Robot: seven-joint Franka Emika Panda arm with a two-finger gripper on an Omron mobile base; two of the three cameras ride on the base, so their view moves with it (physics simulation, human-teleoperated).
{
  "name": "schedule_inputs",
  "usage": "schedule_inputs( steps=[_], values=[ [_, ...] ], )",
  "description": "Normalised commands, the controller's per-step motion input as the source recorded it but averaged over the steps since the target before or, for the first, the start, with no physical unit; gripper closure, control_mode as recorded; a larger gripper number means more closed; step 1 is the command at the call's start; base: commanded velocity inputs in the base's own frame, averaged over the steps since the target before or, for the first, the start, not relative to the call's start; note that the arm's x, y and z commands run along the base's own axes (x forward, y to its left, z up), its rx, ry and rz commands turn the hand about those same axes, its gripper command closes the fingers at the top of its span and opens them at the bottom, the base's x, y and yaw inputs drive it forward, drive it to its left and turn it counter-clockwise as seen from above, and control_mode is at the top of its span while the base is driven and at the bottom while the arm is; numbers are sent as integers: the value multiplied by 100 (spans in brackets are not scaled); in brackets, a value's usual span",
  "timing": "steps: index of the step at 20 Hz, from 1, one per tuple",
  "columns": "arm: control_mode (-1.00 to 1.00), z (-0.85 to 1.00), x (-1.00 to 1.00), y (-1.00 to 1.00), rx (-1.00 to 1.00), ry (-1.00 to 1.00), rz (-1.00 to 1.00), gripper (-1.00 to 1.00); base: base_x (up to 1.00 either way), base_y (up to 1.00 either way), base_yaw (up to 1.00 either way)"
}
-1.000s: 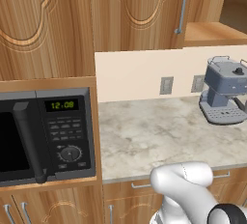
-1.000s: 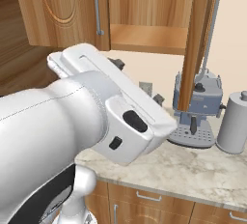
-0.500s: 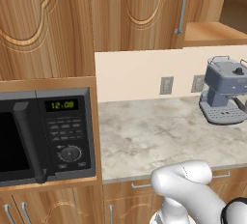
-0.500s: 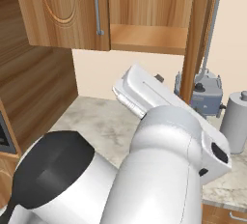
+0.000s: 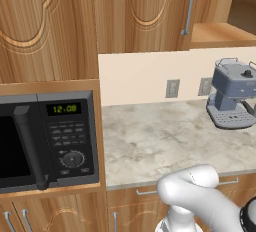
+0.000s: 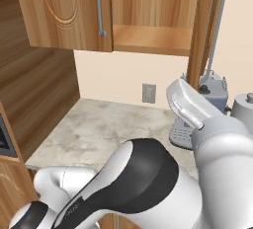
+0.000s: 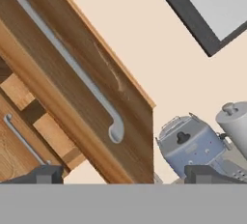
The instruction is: Close all open cabinet doors.
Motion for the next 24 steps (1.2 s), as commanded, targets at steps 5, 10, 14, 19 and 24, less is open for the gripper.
schedule_inputs(
  steps=[5, 10, 14, 19, 24],
  values=[
    [-100, -4, 27, -21, 0, -1, 2, -100, 0, 0, 0],
    [-100, -5, 25, -19, 0, 0, 9, -100, 0, 0, 0],
    [-100, -6, 16, -11, 0, 0, 16, -100, 0, 0, 0],
    [-100, -7, 13, -11, 0, -2, 19, -100, 0, 0, 0],
    [-100, 0, 10, -14, 0, -4, 19, -100, 0, 0, 0]
  ],
)
